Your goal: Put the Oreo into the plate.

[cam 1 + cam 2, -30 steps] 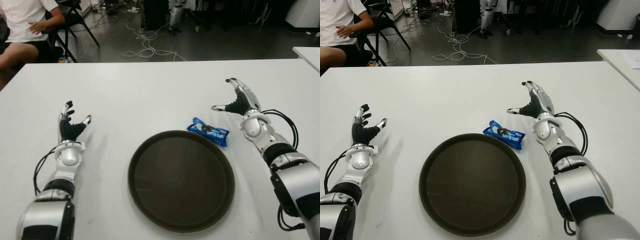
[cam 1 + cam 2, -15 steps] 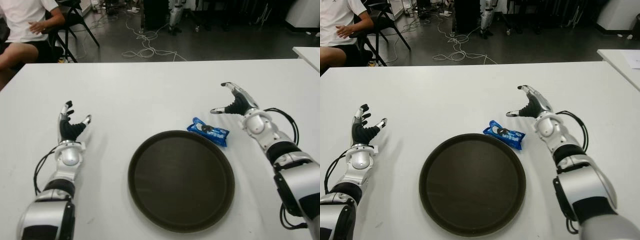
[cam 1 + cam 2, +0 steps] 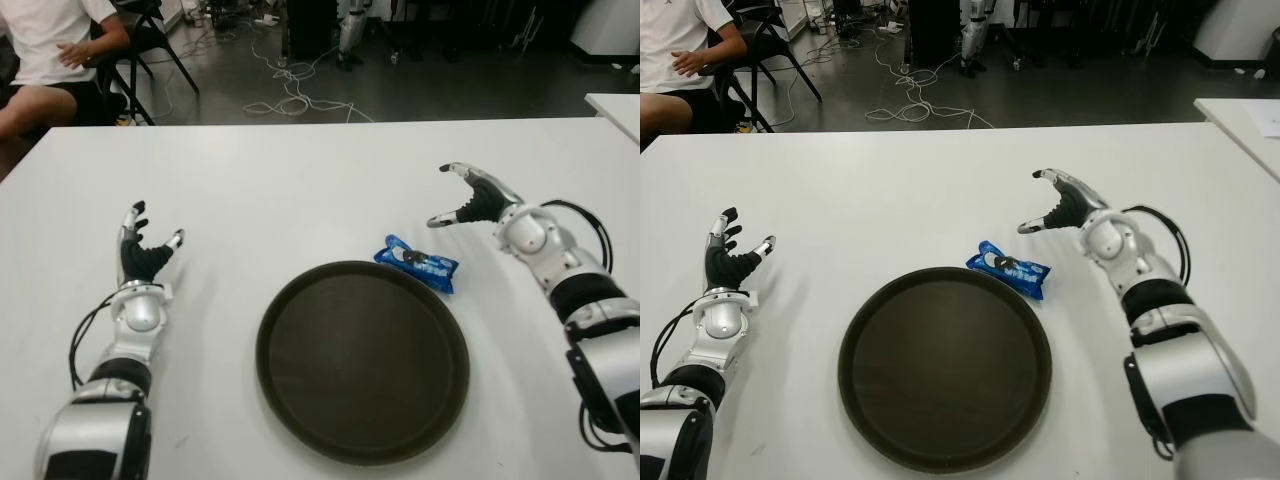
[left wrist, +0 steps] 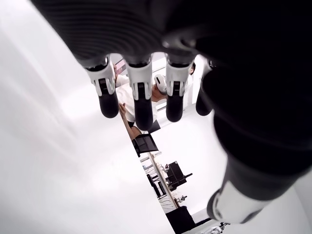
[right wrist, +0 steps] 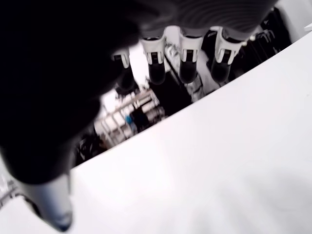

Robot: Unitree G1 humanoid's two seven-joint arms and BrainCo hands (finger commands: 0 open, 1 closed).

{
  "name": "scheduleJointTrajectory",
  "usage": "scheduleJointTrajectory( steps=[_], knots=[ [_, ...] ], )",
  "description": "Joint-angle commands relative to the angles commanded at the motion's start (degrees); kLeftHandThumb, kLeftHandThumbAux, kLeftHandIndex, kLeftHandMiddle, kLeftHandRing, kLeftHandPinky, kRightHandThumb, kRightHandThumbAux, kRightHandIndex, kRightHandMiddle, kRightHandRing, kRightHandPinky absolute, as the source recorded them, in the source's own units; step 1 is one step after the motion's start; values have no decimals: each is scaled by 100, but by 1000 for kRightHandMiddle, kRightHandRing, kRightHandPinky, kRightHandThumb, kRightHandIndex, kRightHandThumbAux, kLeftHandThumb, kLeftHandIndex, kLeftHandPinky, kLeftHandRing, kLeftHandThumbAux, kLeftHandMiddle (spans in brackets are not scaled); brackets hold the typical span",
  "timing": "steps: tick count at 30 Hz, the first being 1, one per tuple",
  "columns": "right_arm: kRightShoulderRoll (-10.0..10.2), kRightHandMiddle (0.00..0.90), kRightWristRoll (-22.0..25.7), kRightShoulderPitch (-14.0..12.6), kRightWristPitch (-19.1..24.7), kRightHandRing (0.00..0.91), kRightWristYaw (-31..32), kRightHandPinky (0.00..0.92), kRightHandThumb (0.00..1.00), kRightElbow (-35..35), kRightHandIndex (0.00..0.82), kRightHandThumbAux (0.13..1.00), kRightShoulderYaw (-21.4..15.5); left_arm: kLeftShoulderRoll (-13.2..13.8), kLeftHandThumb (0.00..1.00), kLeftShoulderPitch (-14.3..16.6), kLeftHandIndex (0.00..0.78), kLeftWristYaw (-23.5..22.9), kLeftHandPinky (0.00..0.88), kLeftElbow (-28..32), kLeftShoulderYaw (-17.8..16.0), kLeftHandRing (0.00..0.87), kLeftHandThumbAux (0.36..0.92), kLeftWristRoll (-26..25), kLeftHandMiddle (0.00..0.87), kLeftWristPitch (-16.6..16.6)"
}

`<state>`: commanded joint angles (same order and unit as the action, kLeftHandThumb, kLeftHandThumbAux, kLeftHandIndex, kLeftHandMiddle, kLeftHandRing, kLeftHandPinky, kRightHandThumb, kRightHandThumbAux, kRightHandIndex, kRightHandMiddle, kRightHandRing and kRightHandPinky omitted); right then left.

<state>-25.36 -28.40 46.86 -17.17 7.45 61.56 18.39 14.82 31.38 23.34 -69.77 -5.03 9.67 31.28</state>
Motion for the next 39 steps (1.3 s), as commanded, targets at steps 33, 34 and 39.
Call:
scheduleJointTrajectory(
  steps=[33, 34, 39],
  knots=[
    [-477, 18, -828, 72, 1150, 5, 1837, 5, 0, -1521, 0, 602, 741, 0, 1, 3, 78, 44, 96, 14, 34, 110, 797, 46, 125, -17],
    [-467, 20, -827, 65, 1168, 6, 1872, 4, 0, -1556, 0, 606, 741, 1, 1, 1, 78, 41, 96, 13, 33, 110, 796, 44, 124, -13],
    [-314, 21, -913, 148, 1242, 7, 1947, 0, 0, -1375, 0, 623, 854, 12, 0, -3, 74, 39, 96, 16, 50, 107, 789, 65, 119, -9]
  ],
)
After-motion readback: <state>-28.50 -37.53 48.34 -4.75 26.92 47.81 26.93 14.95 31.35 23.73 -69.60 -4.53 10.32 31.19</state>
